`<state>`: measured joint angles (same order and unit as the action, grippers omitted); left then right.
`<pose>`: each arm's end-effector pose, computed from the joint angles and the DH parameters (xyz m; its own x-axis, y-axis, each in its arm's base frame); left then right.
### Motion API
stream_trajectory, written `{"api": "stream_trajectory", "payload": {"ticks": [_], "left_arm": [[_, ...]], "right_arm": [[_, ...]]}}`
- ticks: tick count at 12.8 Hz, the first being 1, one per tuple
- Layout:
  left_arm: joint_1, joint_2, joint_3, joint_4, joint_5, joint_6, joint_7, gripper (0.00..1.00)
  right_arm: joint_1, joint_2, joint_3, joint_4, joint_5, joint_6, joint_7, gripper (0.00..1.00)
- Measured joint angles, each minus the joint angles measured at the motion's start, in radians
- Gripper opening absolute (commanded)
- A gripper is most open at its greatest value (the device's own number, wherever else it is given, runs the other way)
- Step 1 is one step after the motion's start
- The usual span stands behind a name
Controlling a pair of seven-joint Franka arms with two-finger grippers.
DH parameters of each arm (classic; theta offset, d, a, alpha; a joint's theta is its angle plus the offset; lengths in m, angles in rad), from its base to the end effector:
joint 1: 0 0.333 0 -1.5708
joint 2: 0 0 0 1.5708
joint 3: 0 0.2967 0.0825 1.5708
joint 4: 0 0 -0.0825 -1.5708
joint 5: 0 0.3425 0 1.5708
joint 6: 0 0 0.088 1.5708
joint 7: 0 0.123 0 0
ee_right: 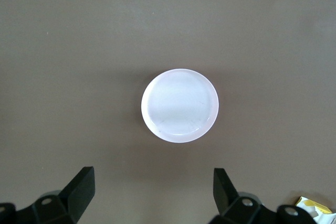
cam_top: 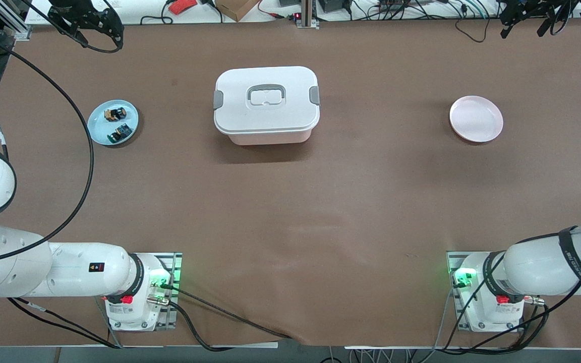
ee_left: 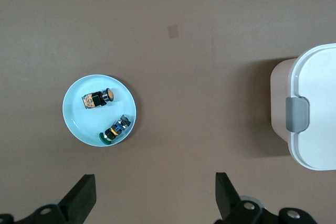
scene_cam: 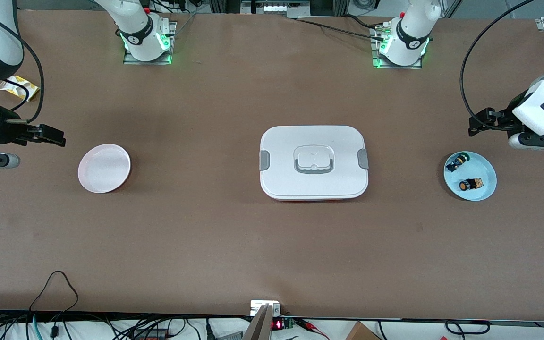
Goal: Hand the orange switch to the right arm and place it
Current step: 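Move the left gripper over the light-blue dish toward the orange switch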
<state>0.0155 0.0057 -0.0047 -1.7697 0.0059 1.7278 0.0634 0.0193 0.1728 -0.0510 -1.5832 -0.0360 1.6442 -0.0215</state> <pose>0.5183 0.0062 0.5134 0.9974 -0.0535 -0.0479 -0.0537 -0.9986 -0.0027 0.5575 -0.0200 0.4973 0.9936 -0.0076 -0.1123 -0.0029 -0.9991 0.0417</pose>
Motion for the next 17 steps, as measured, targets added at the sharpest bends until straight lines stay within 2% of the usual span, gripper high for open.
{"api": "stream_trajectory", "payload": {"ticks": [6,17], "left_arm": [[0.002,0.001,0.001,0.0,0.0,0.0,0.0,1.0],[0.01,0.001,0.003,0.0,0.0,-0.018,-0.001,1.0]], "right_arm": [[0.0,-0.001,-0.002,0.033,0.0,-0.005,0.0,1.0],[-0.001,-0.008,-0.005,0.134,0.0,-0.143,0.0,1.0]]}}
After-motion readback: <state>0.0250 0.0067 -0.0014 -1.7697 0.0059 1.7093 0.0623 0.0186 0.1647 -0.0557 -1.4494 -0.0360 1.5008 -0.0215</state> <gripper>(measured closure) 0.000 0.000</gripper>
